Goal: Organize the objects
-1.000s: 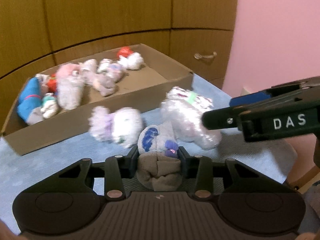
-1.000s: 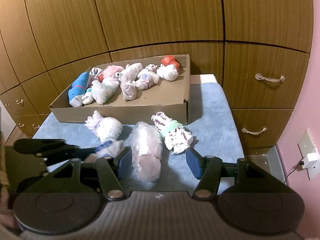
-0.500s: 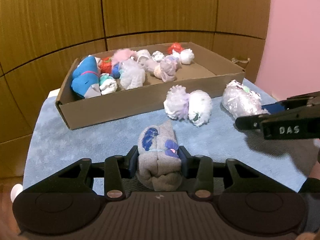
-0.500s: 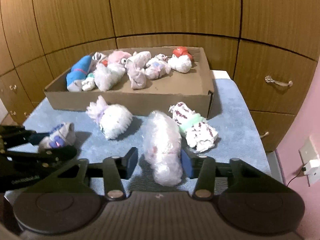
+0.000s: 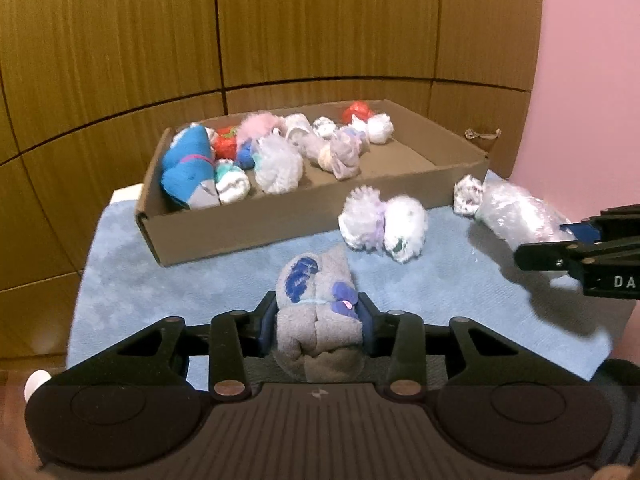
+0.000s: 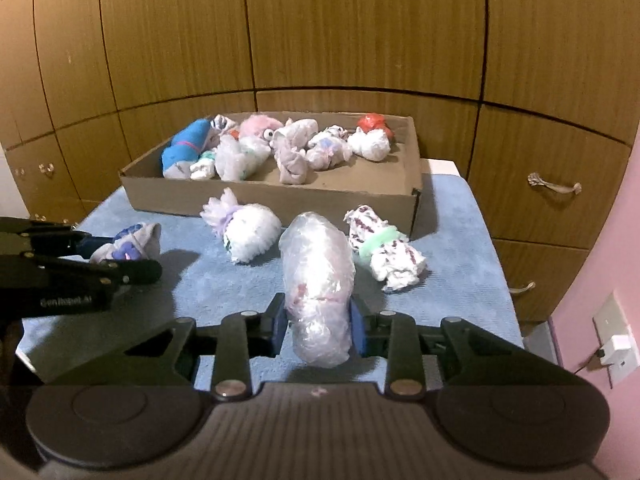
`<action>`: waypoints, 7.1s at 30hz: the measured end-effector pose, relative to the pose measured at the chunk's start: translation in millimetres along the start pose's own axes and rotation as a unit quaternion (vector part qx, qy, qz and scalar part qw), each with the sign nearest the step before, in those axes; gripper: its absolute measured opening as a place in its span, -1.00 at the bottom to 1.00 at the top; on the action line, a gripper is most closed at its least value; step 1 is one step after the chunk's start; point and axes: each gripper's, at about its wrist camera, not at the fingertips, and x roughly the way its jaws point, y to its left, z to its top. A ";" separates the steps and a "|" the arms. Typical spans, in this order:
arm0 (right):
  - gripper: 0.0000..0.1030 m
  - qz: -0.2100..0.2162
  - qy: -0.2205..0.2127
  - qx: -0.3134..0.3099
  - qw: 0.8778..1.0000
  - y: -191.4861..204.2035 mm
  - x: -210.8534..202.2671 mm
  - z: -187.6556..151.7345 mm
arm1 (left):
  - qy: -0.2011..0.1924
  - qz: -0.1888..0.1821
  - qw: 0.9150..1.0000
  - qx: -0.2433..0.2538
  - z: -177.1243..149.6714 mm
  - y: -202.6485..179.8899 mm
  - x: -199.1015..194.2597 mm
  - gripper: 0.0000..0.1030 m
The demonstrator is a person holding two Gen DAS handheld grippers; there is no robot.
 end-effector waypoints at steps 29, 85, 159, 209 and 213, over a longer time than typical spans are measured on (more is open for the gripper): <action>-0.42 0.071 0.060 -0.051 0.994 -51.0 93.3 134.0 | 0.088 -0.088 0.990 0.069 139.2 -37.2 121.7 -0.09; 0.23 0.040 0.022 -0.065 0.997 6.5 8.7 93.6 | -0.010 0.095 0.995 -0.002 113.9 -94.6 16.6 0.92; -0.21 -0.020 0.059 -0.068 0.996 1.5 46.7 19.6 | 0.008 0.072 0.995 -0.070 32.9 -102.4 78.1 0.30; -0.16 -0.040 0.033 0.040 0.998 -15.3 62.6 19.6 | 0.020 0.108 0.991 -0.075 -4.1 -61.5 38.6 0.30; -0.16 -0.061 0.027 0.028 0.997 -11.0 72.6 19.9 | 0.020 0.106 0.991 -0.076 -2.3 -59.1 43.6 0.30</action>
